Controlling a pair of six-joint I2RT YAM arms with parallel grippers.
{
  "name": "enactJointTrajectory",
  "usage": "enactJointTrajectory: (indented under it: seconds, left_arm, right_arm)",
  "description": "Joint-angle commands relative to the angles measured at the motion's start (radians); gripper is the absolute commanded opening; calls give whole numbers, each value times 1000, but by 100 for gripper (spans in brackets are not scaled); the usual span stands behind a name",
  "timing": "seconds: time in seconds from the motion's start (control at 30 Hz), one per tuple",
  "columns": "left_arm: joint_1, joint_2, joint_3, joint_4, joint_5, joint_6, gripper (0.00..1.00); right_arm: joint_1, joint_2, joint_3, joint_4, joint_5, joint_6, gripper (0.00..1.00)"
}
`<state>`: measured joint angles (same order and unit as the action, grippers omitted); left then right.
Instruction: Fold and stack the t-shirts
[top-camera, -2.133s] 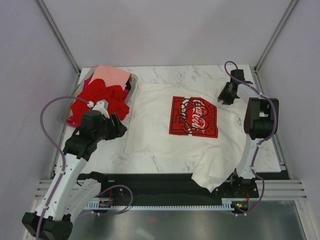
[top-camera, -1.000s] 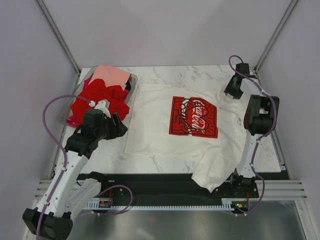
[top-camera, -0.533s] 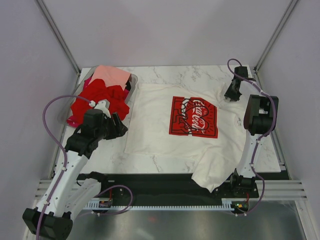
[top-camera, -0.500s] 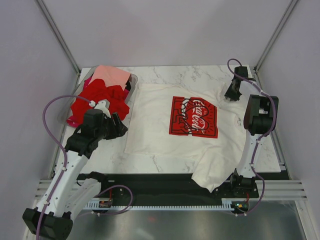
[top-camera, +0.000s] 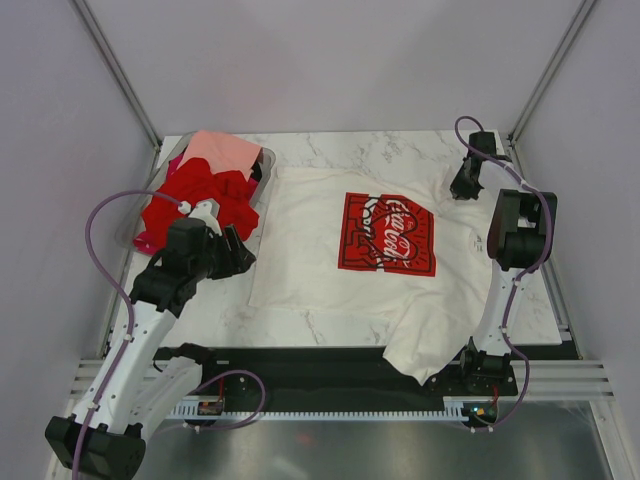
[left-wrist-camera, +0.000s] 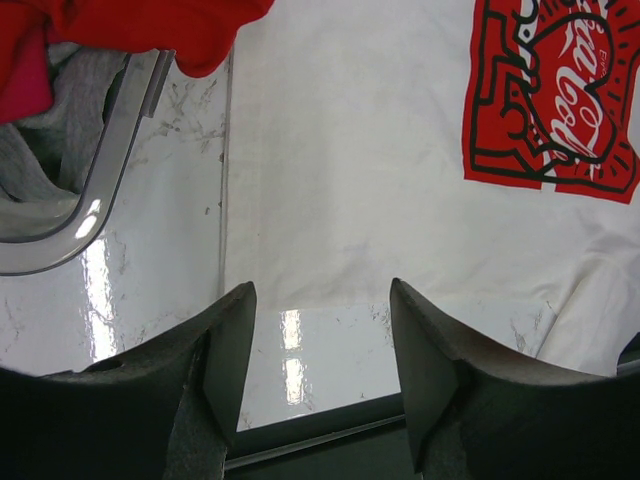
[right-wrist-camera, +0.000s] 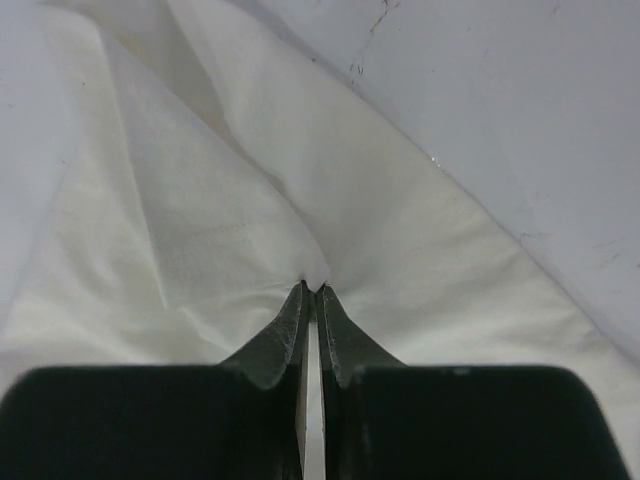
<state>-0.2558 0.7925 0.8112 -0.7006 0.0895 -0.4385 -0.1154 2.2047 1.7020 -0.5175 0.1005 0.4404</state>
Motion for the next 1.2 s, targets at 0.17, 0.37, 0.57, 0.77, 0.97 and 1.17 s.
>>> enactJointTrajectory:
  seconds: [0.17, 0.37, 0.57, 0.77, 0.97, 1.17]
  left_arm:
    - [-7, 2, -6, 32, 24, 46, 63]
    - [-7, 4, -6, 32, 23, 46, 63]
    - [-11, -1, -7, 32, 18, 44, 63]
    - [-17, 5, -7, 30, 3, 43, 63]
    - [-22, 1, -10, 30, -7, 41, 62]
    - [-23, 45, 0, 26, -5, 41, 61]
  right_arm:
    - [-3, -34, 73, -29, -44, 6, 10]
    - [-3, -51, 117, -50, -77, 17, 11]
    - [5, 105, 275, 186, -470, 255, 2]
    - [23, 503, 685, 882, -546, 985, 30]
    - [13, 402, 472, 919, -519, 985, 98]
    - [-41, -21, 105, 590, -480, 555, 98]
